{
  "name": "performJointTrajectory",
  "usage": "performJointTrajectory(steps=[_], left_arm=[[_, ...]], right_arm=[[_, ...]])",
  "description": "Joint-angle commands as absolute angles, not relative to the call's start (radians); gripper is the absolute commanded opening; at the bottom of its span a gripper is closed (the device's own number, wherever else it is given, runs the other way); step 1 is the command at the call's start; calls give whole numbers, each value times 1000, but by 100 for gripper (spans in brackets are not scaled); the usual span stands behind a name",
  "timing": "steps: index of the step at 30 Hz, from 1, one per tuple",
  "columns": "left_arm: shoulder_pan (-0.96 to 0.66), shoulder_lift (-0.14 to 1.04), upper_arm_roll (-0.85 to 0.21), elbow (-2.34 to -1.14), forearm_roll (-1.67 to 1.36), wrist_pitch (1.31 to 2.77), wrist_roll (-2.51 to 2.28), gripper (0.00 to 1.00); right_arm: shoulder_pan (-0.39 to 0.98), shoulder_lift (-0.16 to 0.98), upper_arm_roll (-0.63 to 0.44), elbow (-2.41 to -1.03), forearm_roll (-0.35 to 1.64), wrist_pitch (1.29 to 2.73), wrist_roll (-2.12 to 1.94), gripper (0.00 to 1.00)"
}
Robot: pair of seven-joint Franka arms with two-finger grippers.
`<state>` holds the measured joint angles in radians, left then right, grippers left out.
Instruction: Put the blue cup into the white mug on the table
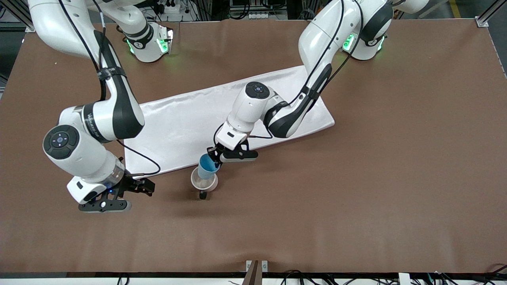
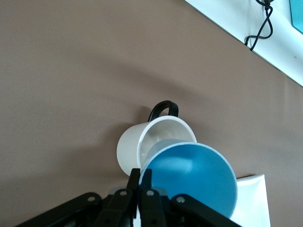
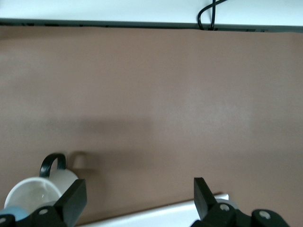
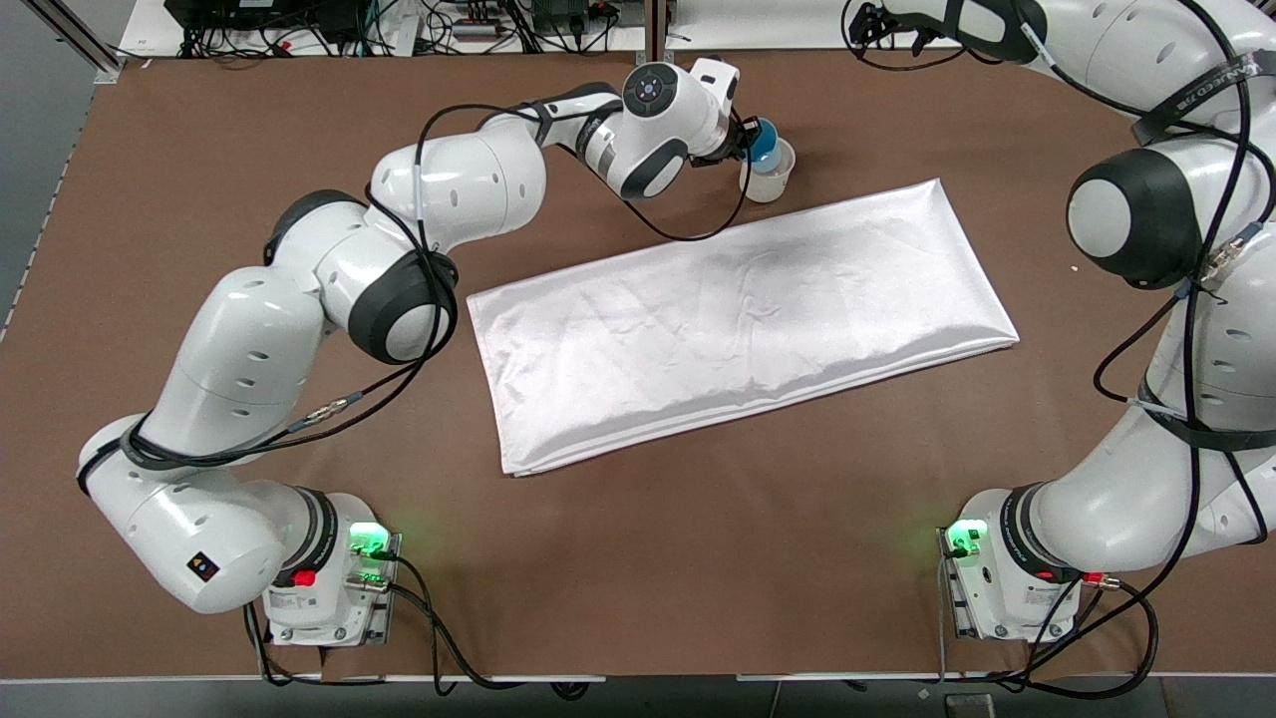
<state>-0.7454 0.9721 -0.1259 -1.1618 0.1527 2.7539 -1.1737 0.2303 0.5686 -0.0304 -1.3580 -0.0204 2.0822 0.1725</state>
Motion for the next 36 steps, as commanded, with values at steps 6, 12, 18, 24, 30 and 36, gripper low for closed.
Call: performJointTrajectory(steps=[6, 12, 18, 24, 30, 36], left_arm=[[-769, 1020, -86, -1091, 141, 2769, -1187, 0], [-770, 1023, -87, -1077, 140, 2769, -1190, 63], [-770, 1023, -86, -1077, 140, 2769, -1190, 100], [-770, 1019, -87, -1078, 140, 2767, -1204, 100], [-770, 999, -86, -1080, 140, 2757, -1204, 100], [-769, 989, -80, -1081, 140, 2752, -1204, 100]], right_arm=[[173, 365, -18, -1534, -21, 1994, 40, 100], [141, 276, -18, -1612, -25, 1993, -31, 100], [114, 244, -15, -1621, -26, 1938, -57, 100], [115, 239, -15, -1621, -26, 1933, -55, 100], [115, 238, -15, -1621, -26, 1931, -52, 100], [115, 233, -15, -1621, -26, 1921, -49, 100]])
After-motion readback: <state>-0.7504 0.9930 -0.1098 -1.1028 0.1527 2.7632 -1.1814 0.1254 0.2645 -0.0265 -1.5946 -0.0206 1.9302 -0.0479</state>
